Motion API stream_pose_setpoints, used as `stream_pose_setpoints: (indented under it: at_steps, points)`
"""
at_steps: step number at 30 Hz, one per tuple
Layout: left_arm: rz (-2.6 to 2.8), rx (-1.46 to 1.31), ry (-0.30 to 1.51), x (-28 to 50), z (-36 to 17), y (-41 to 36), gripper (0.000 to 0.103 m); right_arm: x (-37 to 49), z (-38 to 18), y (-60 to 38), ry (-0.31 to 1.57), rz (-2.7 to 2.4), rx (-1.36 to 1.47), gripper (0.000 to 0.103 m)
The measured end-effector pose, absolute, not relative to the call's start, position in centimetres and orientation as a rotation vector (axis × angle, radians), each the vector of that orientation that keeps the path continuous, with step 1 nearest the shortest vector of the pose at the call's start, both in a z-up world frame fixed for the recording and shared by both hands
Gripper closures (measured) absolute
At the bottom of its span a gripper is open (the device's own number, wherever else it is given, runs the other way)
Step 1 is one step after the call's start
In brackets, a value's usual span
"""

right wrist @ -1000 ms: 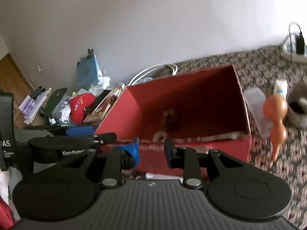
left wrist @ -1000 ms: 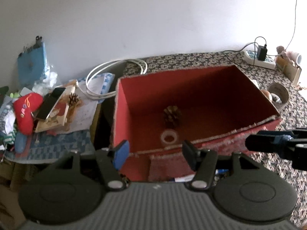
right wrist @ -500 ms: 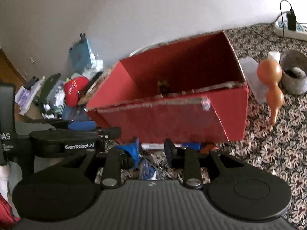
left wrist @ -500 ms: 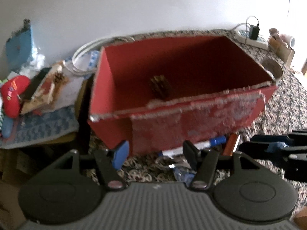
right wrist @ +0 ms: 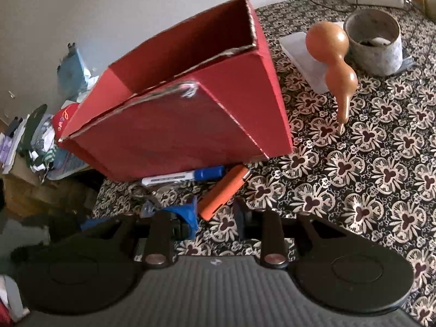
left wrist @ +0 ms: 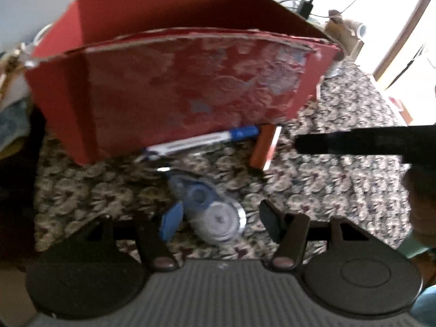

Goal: Organize rigid objects
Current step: 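Withdraw the right gripper and reach toward the orange marker, then close the right gripper on the orange marker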

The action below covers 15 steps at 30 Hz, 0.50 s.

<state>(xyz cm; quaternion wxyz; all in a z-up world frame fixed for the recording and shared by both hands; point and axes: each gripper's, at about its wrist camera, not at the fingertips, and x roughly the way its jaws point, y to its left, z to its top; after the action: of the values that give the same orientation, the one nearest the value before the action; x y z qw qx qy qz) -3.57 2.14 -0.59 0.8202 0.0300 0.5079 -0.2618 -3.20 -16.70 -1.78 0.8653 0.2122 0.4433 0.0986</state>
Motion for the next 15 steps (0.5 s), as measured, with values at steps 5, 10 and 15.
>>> stream_pose_setpoints:
  at_steps: [5, 10, 15]
  points:
    - [-0.654, 0.096, 1.019, -3.1, -0.5, -1.0, 0.040, -2.0, -2.9, -18.0, 0.955, 0.211, 0.543, 0.092]
    - [-0.694, 0.135, 1.037, -1.8, -1.9, -4.2, 0.040, -1.6, -3.7, -19.7, 0.977, 0.201, 0.627, 0.092]
    - [-0.711, 0.148, 1.072, -0.7, -3.2, -5.7, 0.046, -1.4, -4.0, -20.8, 0.975, 0.204, 0.661, 0.092]
